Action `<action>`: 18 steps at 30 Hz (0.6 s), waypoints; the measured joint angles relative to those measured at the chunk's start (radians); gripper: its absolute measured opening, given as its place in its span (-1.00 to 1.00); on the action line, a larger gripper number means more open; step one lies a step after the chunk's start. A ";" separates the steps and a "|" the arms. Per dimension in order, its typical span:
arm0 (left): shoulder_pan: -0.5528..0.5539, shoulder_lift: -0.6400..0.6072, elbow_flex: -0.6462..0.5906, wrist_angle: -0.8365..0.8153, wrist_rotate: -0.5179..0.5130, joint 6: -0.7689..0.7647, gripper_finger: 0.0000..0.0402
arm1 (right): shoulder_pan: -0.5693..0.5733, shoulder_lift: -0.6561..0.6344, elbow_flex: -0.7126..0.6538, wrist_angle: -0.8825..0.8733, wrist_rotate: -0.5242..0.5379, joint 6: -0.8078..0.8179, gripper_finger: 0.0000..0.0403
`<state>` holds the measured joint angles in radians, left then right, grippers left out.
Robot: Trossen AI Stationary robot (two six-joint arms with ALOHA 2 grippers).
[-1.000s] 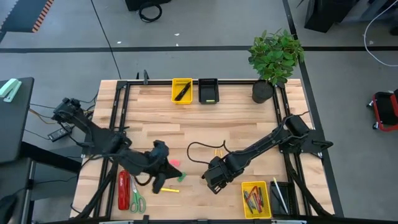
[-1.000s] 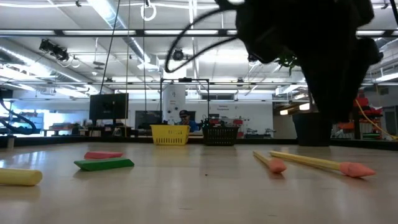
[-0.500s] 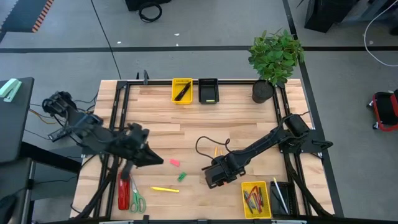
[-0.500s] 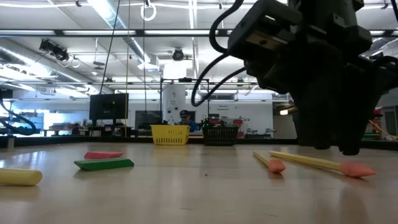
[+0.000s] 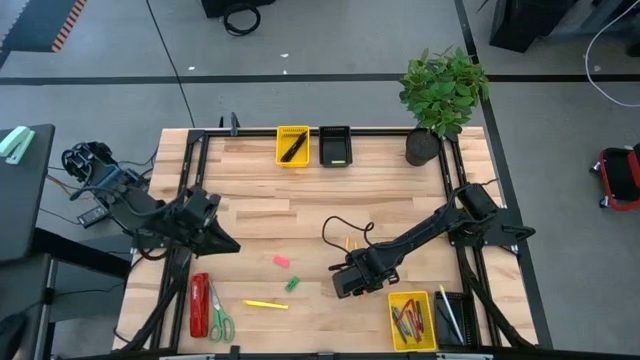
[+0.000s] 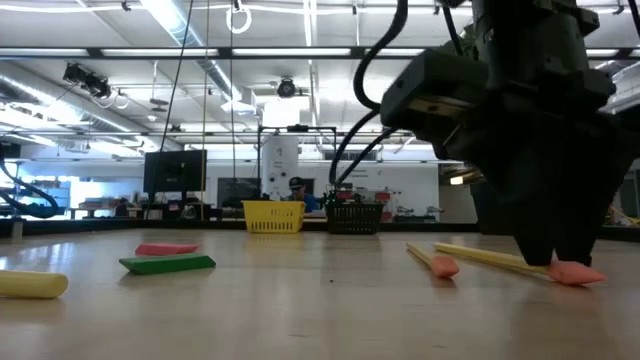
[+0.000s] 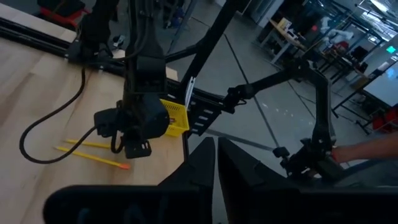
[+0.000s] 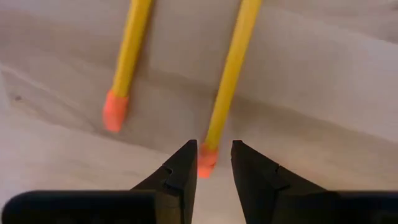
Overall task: Sort crayons/erasers/pens/pencils in bins
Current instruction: Put the right yellow pencil into the bottom black bin
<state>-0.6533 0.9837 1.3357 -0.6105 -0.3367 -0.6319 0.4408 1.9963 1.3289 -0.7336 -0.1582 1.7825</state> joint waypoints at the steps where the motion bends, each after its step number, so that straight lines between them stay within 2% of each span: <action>1: 0.000 0.001 0.000 0.000 0.000 0.000 -0.88 | 0.000 0.000 -0.007 0.004 0.000 0.004 -0.48; 11: 0.000 0.004 0.000 0.015 -0.012 -0.036 -0.94 | 0.001 -0.001 -0.028 0.034 0.044 -0.014 -0.49; 18: 0.000 0.004 0.000 0.014 -0.032 -0.045 -0.90 | 0.002 -0.001 -0.029 0.025 0.098 -0.066 -0.69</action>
<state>-0.6529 0.9878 1.3357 -0.5961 -0.3688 -0.6766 0.4423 1.9953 1.3003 -0.7090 -0.0597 1.7170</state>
